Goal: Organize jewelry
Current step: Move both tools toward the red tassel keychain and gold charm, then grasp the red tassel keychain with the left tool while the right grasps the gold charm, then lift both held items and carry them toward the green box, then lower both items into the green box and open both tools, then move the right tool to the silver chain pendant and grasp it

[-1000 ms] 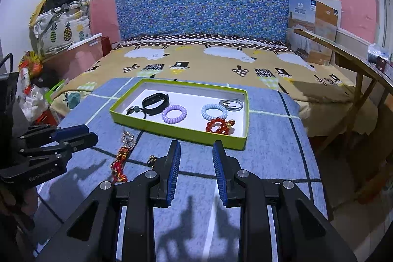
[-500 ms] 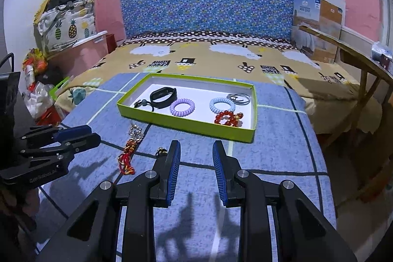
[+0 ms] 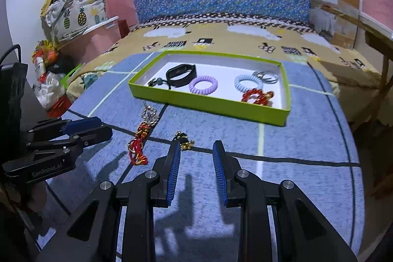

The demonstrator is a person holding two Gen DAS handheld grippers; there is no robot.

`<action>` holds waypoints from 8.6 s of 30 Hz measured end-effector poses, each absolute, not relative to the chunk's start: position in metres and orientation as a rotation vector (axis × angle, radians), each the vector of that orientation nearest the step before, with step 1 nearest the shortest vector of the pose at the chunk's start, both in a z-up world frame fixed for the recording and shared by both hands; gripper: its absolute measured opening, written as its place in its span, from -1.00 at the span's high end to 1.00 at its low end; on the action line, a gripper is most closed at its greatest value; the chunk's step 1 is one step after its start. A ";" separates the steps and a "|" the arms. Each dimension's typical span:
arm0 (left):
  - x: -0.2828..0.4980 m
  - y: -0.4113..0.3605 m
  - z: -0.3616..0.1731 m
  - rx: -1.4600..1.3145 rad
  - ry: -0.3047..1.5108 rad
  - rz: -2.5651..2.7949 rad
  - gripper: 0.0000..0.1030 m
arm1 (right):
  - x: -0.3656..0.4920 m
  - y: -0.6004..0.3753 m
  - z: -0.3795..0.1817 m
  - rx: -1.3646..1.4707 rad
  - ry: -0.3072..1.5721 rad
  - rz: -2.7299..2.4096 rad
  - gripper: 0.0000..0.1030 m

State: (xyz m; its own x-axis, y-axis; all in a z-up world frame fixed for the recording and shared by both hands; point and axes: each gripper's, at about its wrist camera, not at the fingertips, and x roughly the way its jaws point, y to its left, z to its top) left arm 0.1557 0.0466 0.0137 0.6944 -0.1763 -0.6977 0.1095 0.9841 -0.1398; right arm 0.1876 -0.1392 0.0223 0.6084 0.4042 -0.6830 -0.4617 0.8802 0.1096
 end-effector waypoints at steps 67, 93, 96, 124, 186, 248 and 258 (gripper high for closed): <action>0.159 0.052 0.000 -0.156 0.825 -0.235 0.77 | 0.214 -0.149 -0.004 -0.055 0.864 0.535 0.67; 0.157 0.074 0.000 -0.239 0.817 -0.268 0.76 | 0.214 -0.161 -0.008 -0.016 0.879 0.539 0.67; 0.156 0.074 0.001 -0.233 0.812 -0.263 0.76 | 0.214 -0.161 -0.008 -0.016 0.875 0.540 0.67; 0.154 0.072 0.006 -0.210 0.796 -0.256 0.76 | 0.209 -0.166 -0.012 -0.060 0.887 0.540 0.66; 0.269 0.041 0.045 -0.060 0.756 -0.268 0.76 | 0.287 -0.174 0.034 -0.011 0.758 0.483 0.66; 0.199 0.096 0.010 -0.145 0.782 -0.198 0.38 | 0.235 -0.120 0.012 -0.102 0.817 0.654 0.42; 0.202 0.100 0.009 -0.147 0.785 -0.191 0.38 | 0.235 -0.101 0.008 -0.123 0.823 0.681 0.42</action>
